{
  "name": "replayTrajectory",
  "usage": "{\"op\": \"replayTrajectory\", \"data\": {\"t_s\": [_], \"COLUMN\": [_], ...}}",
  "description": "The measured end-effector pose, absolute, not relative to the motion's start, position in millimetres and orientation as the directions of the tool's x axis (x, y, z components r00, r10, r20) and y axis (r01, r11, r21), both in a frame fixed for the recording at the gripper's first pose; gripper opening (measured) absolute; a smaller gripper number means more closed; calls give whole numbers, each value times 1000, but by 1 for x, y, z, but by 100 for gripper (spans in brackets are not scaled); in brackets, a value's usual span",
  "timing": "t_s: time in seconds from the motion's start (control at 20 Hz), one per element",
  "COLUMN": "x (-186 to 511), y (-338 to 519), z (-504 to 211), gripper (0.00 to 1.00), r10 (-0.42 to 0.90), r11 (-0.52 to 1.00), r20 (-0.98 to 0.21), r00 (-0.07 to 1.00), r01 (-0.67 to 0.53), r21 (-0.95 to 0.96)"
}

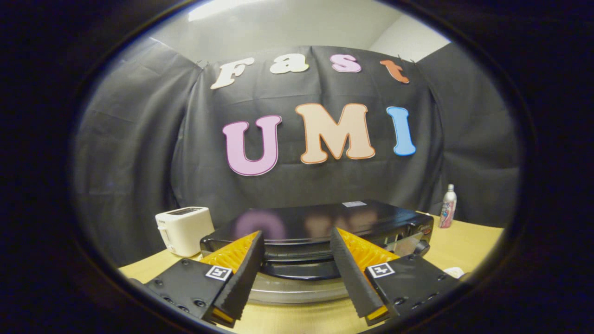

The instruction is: Open the toaster oven, put the food inside, and close the toaster oven door.

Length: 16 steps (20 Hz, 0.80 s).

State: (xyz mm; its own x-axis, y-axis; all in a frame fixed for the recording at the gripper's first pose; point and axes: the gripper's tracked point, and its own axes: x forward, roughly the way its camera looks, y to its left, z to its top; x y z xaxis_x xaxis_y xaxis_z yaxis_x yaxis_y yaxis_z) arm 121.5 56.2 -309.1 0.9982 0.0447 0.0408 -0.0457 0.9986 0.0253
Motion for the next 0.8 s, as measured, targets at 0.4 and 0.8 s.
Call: {"op": "replayTrajectory", "data": {"t_s": [0.4, 0.8], "x": [76, 33], "y": [46, 37], "z": [-329, -365], "gripper": [91, 90], "r10": [-46, -100], "r11": [998, 995], "r20": [2, -58], "r00": [999, 993], "r01": [46, 102], "r21": [39, 20]}}
